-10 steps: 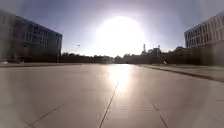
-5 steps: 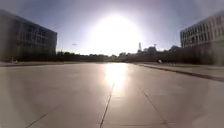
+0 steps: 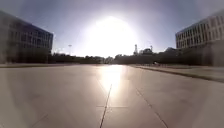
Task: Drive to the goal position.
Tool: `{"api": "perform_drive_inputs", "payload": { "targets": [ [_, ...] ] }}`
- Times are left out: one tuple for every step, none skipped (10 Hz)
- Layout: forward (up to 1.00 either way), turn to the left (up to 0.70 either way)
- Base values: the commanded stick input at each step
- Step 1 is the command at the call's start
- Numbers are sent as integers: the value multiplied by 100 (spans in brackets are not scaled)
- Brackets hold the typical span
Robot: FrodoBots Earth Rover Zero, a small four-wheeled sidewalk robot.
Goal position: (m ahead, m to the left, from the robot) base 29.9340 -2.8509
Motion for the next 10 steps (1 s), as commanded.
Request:
{"api": "perform_drive_inputs", "payload": {
  "targets": [
    [70,0],
    [70,-13],
    [70,-35],
    [70,-35],
    [70,-35],
    [70,-35],
    [70,-35],
    [70,-15],
    [70,0],
    [70,0]
  ]
}}
